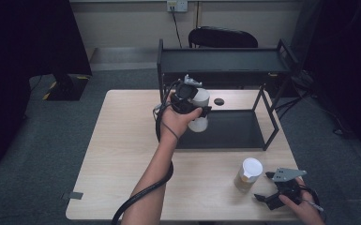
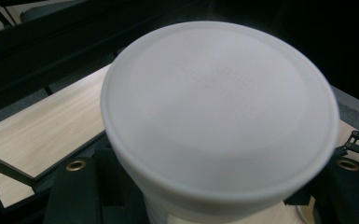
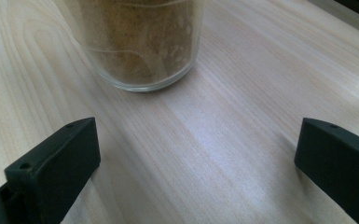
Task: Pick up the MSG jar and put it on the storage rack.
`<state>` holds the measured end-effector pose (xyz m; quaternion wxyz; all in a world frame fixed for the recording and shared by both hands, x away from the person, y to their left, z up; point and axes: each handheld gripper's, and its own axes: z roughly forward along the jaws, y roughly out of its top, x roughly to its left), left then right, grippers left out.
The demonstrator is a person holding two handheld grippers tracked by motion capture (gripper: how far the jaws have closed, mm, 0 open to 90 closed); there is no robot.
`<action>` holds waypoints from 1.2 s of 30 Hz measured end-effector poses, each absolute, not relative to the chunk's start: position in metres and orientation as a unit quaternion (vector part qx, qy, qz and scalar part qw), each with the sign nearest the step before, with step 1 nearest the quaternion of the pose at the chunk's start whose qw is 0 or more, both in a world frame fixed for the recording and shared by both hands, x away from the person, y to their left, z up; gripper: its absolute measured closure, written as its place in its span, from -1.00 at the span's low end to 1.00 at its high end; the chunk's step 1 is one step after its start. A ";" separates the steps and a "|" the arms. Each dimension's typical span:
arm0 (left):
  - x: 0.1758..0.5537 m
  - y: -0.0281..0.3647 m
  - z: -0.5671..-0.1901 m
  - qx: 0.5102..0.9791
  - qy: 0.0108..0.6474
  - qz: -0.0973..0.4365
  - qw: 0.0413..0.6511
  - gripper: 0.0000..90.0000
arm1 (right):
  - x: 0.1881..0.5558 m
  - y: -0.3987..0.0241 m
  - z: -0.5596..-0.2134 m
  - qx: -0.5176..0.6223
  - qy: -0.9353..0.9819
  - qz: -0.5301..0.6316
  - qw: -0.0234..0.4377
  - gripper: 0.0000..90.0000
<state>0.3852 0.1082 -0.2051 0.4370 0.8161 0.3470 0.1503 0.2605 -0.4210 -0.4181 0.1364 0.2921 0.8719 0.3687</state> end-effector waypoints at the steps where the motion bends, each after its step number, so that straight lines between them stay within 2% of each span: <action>1: 0.385 0.108 -0.205 0.816 0.347 0.150 0.437 -0.22 | 0.261 -0.421 -0.418 0.292 0.872 0.369 0.136 -1.00; 36: 0.393 0.100 -0.120 0.815 0.324 0.147 0.457 -0.22 | 0.261 -0.421 -0.418 0.292 0.872 0.368 0.136 -1.00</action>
